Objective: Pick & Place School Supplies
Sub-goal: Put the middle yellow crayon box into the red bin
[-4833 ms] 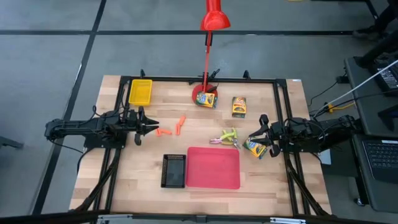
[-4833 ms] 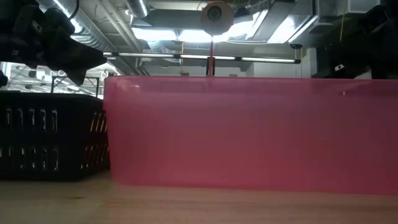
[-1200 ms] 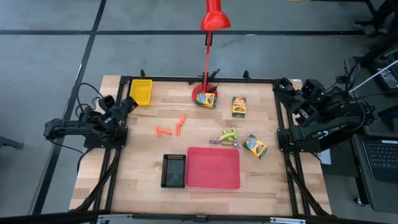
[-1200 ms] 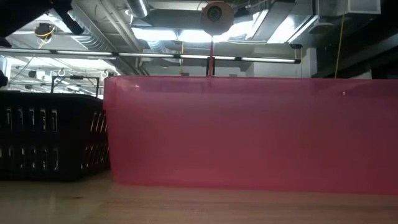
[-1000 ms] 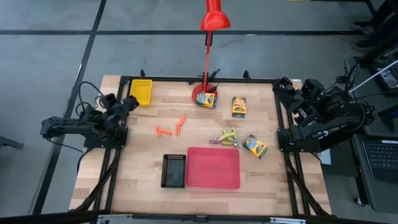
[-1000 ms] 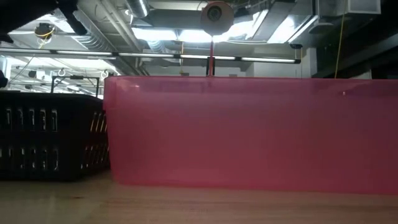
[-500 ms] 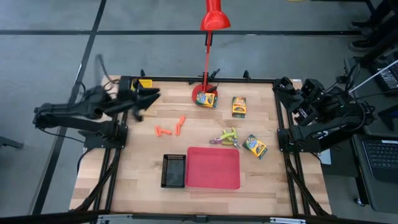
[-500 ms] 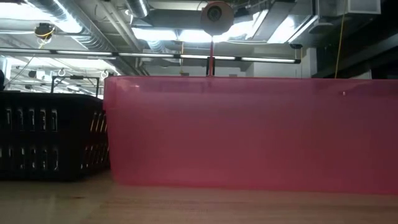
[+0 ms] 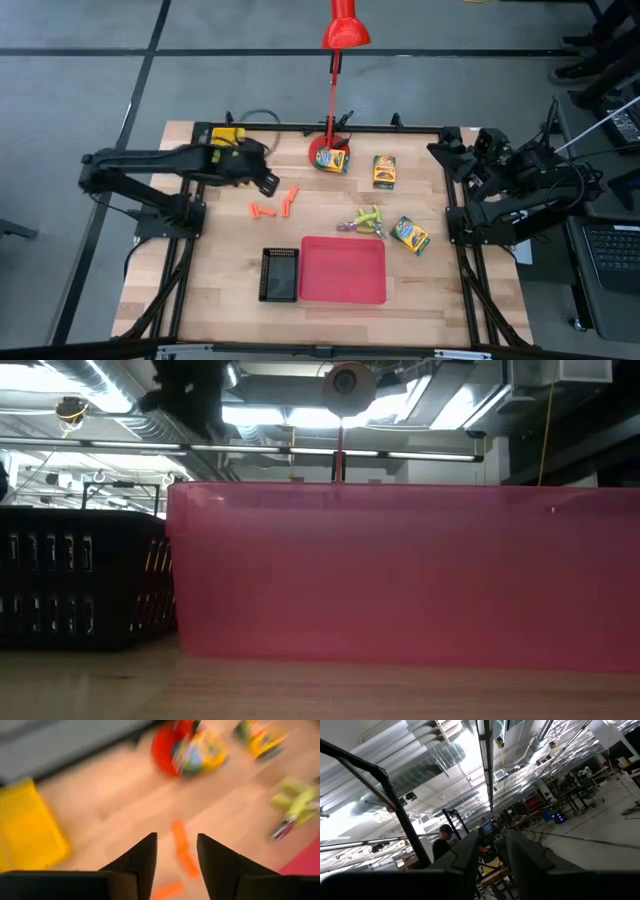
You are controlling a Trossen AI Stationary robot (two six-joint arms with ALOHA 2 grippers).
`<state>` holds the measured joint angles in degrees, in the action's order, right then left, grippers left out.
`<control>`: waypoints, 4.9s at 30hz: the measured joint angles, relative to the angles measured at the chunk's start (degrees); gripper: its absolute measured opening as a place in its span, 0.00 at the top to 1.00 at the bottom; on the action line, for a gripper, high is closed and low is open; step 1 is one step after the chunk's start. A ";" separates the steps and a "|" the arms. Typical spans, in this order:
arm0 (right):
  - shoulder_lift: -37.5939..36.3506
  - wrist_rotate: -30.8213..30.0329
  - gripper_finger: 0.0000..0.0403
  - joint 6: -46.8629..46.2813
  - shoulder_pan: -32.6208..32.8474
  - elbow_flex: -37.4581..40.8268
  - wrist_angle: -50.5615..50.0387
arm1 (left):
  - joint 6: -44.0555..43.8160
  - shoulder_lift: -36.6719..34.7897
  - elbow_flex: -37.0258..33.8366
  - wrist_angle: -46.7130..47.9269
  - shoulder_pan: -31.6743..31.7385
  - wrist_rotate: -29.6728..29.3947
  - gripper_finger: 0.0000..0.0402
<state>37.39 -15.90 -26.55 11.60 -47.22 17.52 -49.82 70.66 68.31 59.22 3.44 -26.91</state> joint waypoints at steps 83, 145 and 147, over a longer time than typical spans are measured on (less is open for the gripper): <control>14.91 11.43 0.74 -47.81 -15.33 10.43 -29.94 | -8.49 9.52 -4.52 -26.65 7.35 7.72 0.50; 56.57 12.74 0.76 -48.69 -31.89 15.10 8.43 | -3.54 2.77 -4.46 -25.55 0.61 -0.44 0.50; 56.57 12.24 0.76 -48.64 -31.91 15.10 8.37 | -3.56 2.77 -4.46 -25.55 0.61 -0.44 0.50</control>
<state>93.95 -3.66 -75.18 -20.32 -32.12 25.89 -53.39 73.43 63.86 33.67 4.05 -27.35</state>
